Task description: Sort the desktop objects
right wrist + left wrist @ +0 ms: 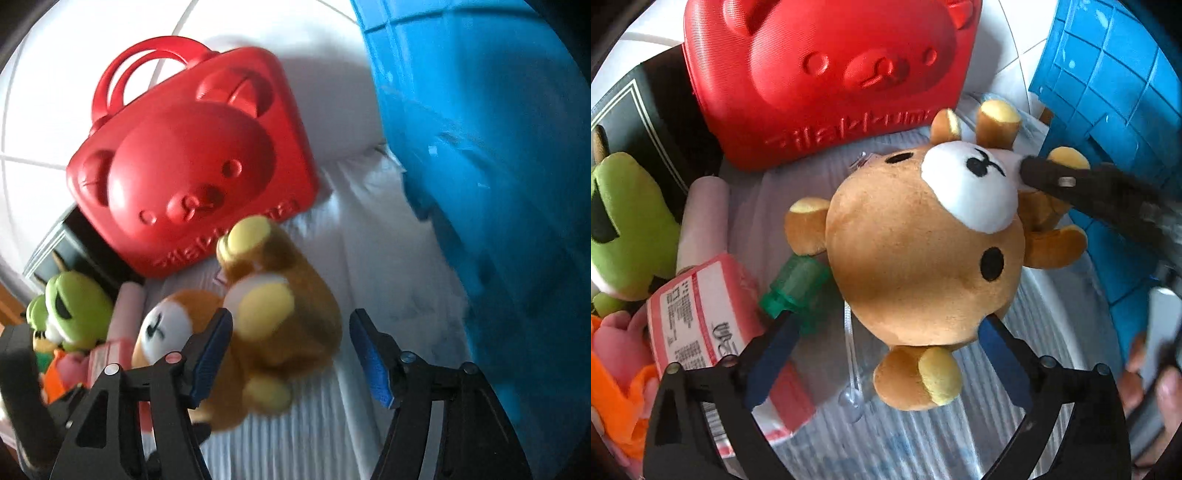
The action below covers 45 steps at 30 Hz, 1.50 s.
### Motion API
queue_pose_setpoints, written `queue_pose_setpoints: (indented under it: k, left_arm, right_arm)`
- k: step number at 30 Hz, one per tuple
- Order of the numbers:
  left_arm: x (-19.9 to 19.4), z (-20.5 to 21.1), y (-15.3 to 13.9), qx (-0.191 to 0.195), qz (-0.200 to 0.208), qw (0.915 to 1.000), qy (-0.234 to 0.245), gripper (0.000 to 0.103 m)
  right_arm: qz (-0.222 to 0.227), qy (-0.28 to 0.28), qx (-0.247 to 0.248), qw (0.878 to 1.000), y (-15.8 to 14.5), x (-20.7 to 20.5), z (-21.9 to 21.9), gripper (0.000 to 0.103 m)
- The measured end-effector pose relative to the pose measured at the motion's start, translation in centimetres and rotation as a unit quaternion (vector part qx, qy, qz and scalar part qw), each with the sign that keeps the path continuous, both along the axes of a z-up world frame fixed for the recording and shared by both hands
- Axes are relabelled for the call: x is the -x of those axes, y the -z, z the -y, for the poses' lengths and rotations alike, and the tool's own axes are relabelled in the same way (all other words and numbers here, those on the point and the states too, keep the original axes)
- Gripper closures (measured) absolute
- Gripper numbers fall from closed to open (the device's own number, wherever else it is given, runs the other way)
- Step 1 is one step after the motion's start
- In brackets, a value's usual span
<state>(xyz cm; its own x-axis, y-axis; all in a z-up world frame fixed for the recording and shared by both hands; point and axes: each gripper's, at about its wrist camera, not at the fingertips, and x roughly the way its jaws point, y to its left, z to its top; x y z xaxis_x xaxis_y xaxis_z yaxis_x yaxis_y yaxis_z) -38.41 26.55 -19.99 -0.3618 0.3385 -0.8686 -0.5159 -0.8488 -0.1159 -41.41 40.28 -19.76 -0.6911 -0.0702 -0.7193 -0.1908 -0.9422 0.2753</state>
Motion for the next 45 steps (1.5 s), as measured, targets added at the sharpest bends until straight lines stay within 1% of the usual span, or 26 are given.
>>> queue_pose_setpoints:
  k: [1, 3, 4, 5, 6, 7, 8, 9, 12, 14, 18, 19, 21, 24, 25, 27, 28, 30, 32, 34, 36, 37, 40, 42, 44, 45]
  left_arm:
    - [0.0, -0.3, 0.1, 0.0, 0.003, 1.0, 0.004, 0.002]
    - [-0.1, -1.1, 0.9, 0.013, 0.025, 0.9995, 0.017, 0.003]
    - [-0.3, -1.7, 1.6, 0.024, 0.033, 0.9989, 0.024, 0.008]
    - [-0.5, -2.1, 1.8, 0.029, 0.025, 0.9989, 0.027, 0.033]
    - [-0.6, -2.3, 1.8, 0.031, 0.024, 0.9989, 0.026, 0.038]
    - [-0.8, -2.3, 1.6, 0.031, 0.02, 0.9991, 0.022, 0.04]
    - [-1.2, -2.2, 0.9, 0.033, 0.004, 0.9993, 0.018, 0.044]
    - [-1.6, -1.9, 0.2, 0.034, -0.011, 0.9992, 0.016, 0.045]
    - [-3.1, -1.2, -2.4, 0.031, -0.044, 0.9982, 0.026, 0.045]
    - [-4.5, -0.2, -5.3, 0.019, -0.067, 0.9972, 0.025, 0.045]
    - [-7.1, 2.4, -11.6, -0.012, -0.111, 0.9937, 0.01, 0.045]
    - [-8.4, 3.3, -14.0, -0.022, -0.127, 0.9917, 0.007, 0.045]
    - [-10.8, 4.7, -17.5, -0.035, -0.154, 0.9875, 0.006, 0.045]
    - [-15.0, 6.2, -22.4, -0.056, -0.186, 0.9809, 0.01, 0.045]
    - [-15.2, 5.3, -23.2, -0.06, -0.192, 0.9795, 0.012, 0.045]
    - [-18.7, 5.6, -26.4, -0.073, -0.213, 0.974, 0.025, 0.045]
    - [-20.0, 5.0, -27.4, -0.077, -0.221, 0.9717, 0.032, 0.045]
    - [-22.5, 4.4, -29.1, -0.085, -0.232, 0.968, 0.046, 0.045]
    - [-25.8, 2.6, -30.8, -0.093, -0.242, 0.9637, 0.065, 0.045]
    - [-27.7, 1.0, -32.2, -0.099, -0.243, 0.9615, 0.082, 0.045]
    - [-31.0, -2.5, -33.2, -0.101, -0.241, 0.9598, 0.103, 0.045]
    - [-32.0, -3.2, -33.5, -0.101, -0.24, 0.9594, 0.108, 0.045]
    - [-33.9, -9.0, -34.5, -0.099, -0.223, 0.9605, 0.133, 0.045]
    - [-34.5, -11.6, -34.9, -0.097, -0.21, 0.9621, 0.145, 0.045]
    - [-35.8, -14.8, -34.6, -0.089, -0.195, 0.9644, 0.155, 0.044]
    - [-35.9, -15.7, -34.3, -0.085, -0.189, 0.9653, 0.159, 0.044]
  right_arm:
    - [0.013, -0.009, -0.006, 1.0, 0.5, 0.7, 0.3, 0.053]
    - [0.02, -0.009, -0.021, 1.0, 0.0, 0.4, 0.9, 0.056]
    - [0.025, -0.006, -0.022, 0.999, -0.3, -0.1, 1.1, 0.058]
    - [0.026, -0.005, -0.021, 0.999, -0.5, -0.7, 1.3, 0.059]
    - [0.027, -0.007, -0.023, 0.999, -0.7, -1.4, 1.7, 0.063]
    - [0.025, -0.004, -0.034, 0.999, -0.9, -2.2, 2.0, 0.069]
    - [0.022, -0.004, -0.048, 0.999, -1.3, -3.0, 2.5, 0.072]
    - [0.017, -0.005, -0.057, 0.998, -1.7, -3.8, 2.9, 0.079]
    - [-0.006, -0.008, -0.051, 0.999, -3.9, -5.8, 3.4, 0.08]
    - [-0.027, -0.01, -0.054, 0.998, -6.3, -7.0, 4.1, 0.08]
    - [-0.079, -0.021, -0.069, 0.994, -12.7, -10.4, 6.6, 0.08]
    - [-0.094, -0.02, -0.071, 0.993, -14.6, -11.5, 7.2, 0.08]
    - [-0.118, -0.018, -0.07, 0.99, -17.6, -13.7, 7.7, 0.08]
    - [-0.158, -0.012, -0.072, 0.985, -22.5, -18.7, 8.8, 0.079]
    - [-0.169, -0.008, -0.074, 0.983, -24.0, -20.5, 9.0, 0.079]
    - [-0.184, 0.0, -0.08, 0.98, -26.0, -23.3, 9.2, 0.079]
    - [-0.194, 0.008, -0.083, 0.977, -27.3, -25.4, 9.0, 0.079]
    - [-0.205, 0.021, -0.086, 0.975, -28.7, -27.7, 8.8, 0.079]
    - [-0.216, 0.039, -0.088, 0.972, -30.1, -31.2, 7.2, 0.079]
    - [-0.223, 0.059, -0.093, 0.968, -31.3, -34.4, 4.9, 0.079]
    - [-0.224, 0.078, -0.103, 0.966, -32.1, -36.5, 2.8, 0.079]
    - [-0.224, 0.086, -0.104, 0.965, -32.4, -37.2, 1.6, 0.079]
    - [-0.216, 0.113, -0.104, 0.964, -33.0, -39.8, -3.4, 0.079]
    - [-0.21, 0.125, -0.1, 0.965, -33.3, -41.0, -6.5, 0.079]
    - [-0.201, 0.132, -0.098, 0.966, -33.1, -41.1, -9.4, 0.079]
    - [-0.199, 0.136, -0.095, 0.966, -33.0, -41.5, -10.7, 0.078]
